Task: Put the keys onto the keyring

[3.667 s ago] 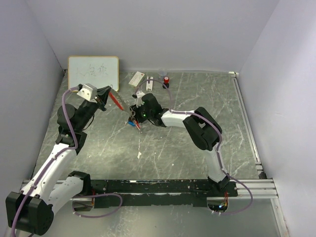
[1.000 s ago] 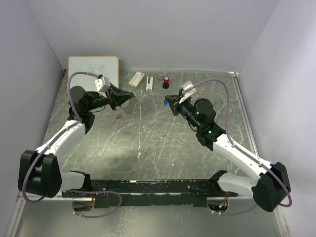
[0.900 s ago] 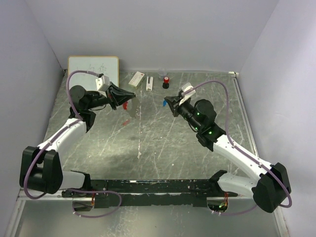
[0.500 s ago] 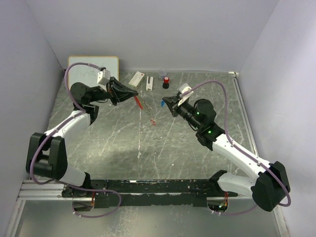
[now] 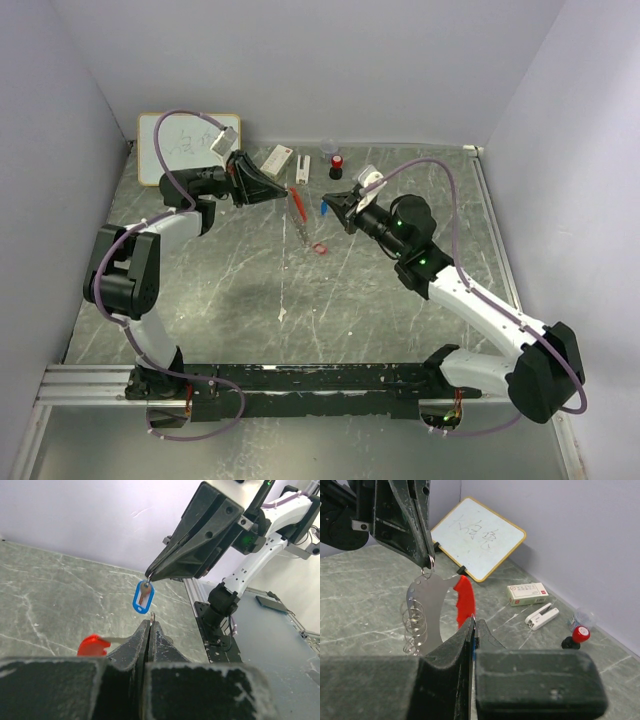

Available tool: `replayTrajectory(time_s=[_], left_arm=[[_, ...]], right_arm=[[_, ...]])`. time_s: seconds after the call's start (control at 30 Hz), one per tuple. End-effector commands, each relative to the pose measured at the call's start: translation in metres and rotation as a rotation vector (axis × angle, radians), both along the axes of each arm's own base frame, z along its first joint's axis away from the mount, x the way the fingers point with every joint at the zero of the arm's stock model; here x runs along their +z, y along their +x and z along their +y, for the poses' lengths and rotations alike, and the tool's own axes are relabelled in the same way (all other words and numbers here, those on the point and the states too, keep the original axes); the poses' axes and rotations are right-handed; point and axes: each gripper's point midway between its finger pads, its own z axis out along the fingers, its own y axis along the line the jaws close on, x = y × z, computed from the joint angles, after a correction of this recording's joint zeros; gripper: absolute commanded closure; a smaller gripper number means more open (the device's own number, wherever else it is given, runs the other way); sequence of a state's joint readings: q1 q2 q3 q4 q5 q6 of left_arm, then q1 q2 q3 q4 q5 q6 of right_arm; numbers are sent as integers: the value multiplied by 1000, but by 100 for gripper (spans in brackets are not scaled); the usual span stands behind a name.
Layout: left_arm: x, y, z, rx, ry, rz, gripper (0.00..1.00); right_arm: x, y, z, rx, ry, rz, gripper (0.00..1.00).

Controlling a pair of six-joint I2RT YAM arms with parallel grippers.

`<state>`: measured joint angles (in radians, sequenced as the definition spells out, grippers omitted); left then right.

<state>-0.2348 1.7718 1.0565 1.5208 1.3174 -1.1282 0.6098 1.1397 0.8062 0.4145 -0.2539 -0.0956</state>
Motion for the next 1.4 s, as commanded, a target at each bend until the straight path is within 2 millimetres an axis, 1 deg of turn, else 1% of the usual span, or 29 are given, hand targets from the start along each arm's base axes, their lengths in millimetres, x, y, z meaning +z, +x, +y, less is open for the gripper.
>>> replayTrajectory(time_s=[0.0, 0.17, 0.37, 0.53, 0.87, 1.37], left_arm=[[34, -21, 1, -26, -73, -265, 93], [36, -18, -2, -10, -79, -261, 93], [35, -14, -7, 32, -61, -259, 93], [35, -7, -10, 88, -37, -256, 93], [31, -8, -13, 90, -30, -241, 93], [31, -11, -16, 77, -23, -244, 93]], right_arm=[[15, 0, 6, 36, 6, -34, 100], [12, 2, 16, 68, 3, -14, 100], [15, -2, 28, 116, 16, -6, 100], [19, -7, 35, 147, 30, -14, 100], [28, -9, 40, 167, 40, -50, 100], [29, -5, 44, 176, 34, -67, 100]])
